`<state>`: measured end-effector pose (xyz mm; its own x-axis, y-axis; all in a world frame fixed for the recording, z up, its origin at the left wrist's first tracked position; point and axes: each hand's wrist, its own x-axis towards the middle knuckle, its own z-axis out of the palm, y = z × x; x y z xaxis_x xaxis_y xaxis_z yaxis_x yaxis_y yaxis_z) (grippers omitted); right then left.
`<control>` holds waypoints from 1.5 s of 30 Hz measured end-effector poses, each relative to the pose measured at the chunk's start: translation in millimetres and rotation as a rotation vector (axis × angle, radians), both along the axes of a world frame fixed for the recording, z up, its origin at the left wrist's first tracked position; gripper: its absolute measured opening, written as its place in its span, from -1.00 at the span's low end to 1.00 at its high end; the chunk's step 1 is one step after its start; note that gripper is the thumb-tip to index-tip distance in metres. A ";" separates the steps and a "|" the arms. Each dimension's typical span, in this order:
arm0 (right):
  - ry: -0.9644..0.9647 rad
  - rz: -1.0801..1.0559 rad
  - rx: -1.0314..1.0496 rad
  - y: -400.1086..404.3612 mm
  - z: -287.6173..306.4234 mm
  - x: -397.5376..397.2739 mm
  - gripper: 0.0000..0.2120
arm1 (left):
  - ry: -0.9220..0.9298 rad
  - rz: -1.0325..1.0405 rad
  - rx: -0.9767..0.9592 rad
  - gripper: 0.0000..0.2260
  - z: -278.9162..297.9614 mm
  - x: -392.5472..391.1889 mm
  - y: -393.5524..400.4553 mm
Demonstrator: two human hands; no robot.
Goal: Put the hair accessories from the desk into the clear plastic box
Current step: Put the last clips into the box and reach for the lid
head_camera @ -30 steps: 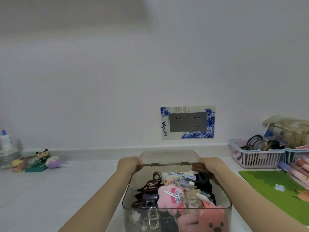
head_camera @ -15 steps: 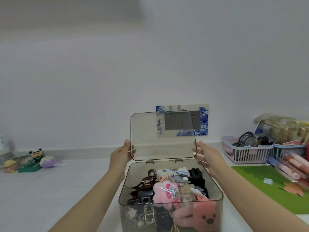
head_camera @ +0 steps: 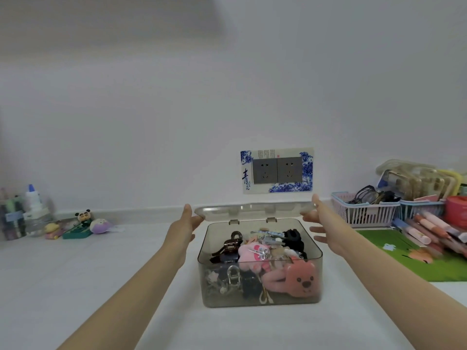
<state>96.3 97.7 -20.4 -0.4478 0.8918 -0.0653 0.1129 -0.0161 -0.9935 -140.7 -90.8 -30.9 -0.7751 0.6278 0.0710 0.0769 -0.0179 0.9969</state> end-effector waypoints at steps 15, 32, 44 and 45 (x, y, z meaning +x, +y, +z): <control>-0.034 0.197 0.013 -47.5 -32.2 20.7 -0.39 | -0.049 -0.219 -0.106 -0.58 -34.7 41.0 -22.9; -0.023 0.090 0.012 24.3 -35.1 -34.8 -0.47 | -0.118 -0.268 -0.071 -0.54 -39.6 -15.9 61.0; -0.028 0.143 -0.013 104.6 -27.9 -80.9 -0.78 | -0.115 -0.318 -0.153 -0.42 -29.2 -69.2 141.3; -0.045 0.147 -0.018 103.8 -27.5 -80.5 -0.74 | -0.102 -0.336 -0.175 -0.41 -28.2 -69.0 140.8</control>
